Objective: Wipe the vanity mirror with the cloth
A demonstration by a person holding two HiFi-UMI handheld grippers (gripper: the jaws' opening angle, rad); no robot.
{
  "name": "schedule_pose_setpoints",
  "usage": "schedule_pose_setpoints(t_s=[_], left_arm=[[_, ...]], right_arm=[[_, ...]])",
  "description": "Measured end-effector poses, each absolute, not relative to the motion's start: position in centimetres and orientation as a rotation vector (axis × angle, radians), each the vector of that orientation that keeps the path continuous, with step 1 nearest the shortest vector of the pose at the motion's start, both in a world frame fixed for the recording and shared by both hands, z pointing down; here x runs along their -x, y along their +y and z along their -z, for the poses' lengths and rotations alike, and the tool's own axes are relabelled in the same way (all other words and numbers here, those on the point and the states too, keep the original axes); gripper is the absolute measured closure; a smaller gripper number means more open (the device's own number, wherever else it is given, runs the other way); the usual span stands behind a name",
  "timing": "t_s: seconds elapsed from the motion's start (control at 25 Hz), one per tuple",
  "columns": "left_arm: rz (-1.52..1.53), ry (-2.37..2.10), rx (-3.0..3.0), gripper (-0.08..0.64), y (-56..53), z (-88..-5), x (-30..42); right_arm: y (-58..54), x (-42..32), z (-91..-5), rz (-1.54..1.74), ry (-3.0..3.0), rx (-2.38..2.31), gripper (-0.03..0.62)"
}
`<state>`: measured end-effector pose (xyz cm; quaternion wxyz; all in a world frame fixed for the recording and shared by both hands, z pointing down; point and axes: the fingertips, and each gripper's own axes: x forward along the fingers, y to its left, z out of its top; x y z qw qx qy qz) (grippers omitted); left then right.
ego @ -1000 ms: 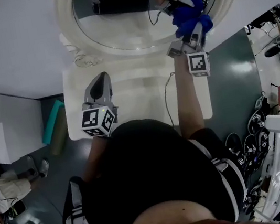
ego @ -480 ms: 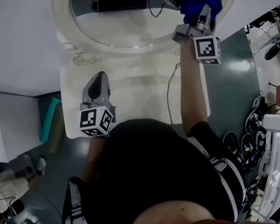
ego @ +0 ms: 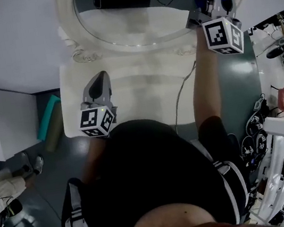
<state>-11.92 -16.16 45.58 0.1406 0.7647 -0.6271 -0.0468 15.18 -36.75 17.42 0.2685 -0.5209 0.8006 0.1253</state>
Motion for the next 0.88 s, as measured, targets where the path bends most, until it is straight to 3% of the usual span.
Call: schedule_pose_setpoints(t_s=[0.48, 0.68, 0.88], left_arm=[[0.101, -1.783, -2.209, 0.552, -16.7, -46.2, 11.2], [0.098, -1.777, -2.215, 0.552, -17.1, -46.3, 10.8], [0.097, -1.775, -2.213, 0.552, -16.7, -46.0, 10.4]], right_arm=[[-34.9, -8.2, -16.1, -1.201, 2.471, 1.347, 0.548], [-35.0, -6.0, -23.5, -1.551, 2.653, 1.273, 0.548], [-34.5, -5.4, -31.7, -1.545, 2.815, 1.155, 0.548]])
